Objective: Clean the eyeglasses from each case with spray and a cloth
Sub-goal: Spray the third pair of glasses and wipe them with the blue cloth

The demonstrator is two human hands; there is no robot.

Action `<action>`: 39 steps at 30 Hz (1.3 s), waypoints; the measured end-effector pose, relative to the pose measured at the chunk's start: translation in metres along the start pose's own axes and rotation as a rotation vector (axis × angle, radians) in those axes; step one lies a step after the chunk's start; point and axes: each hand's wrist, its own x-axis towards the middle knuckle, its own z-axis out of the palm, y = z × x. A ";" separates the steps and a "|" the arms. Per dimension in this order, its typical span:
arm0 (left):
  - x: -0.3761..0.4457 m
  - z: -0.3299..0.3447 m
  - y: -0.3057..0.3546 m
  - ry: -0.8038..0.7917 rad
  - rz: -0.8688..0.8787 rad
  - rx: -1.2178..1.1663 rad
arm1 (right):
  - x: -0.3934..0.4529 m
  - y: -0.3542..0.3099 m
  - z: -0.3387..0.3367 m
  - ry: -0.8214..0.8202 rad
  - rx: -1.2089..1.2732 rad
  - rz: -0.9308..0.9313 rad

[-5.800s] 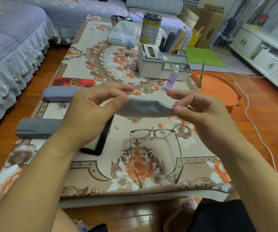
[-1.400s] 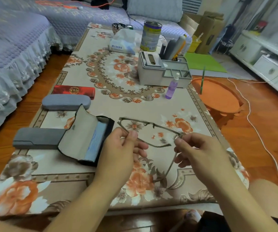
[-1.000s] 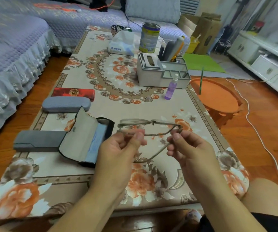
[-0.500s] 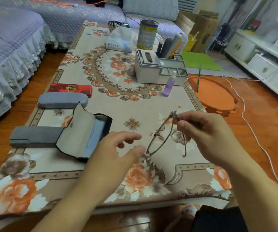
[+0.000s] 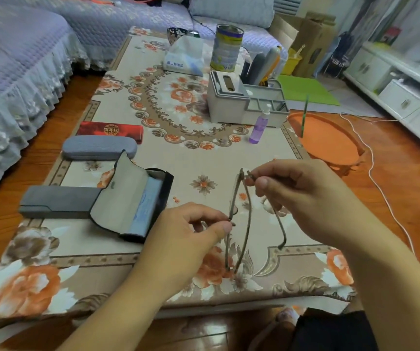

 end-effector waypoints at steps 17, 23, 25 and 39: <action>-0.002 0.009 -0.009 0.183 -0.163 -0.430 | -0.033 0.017 0.071 0.408 0.374 0.262; -0.005 0.011 -0.015 0.283 -0.146 -0.385 | -0.029 0.010 0.098 0.332 0.385 0.239; -0.005 0.008 -0.015 0.303 -0.147 -0.360 | -0.027 0.010 0.099 0.297 0.350 0.235; 0.009 -0.110 0.002 0.456 -0.047 0.197 | 0.119 -0.024 0.074 -0.237 -0.173 -0.122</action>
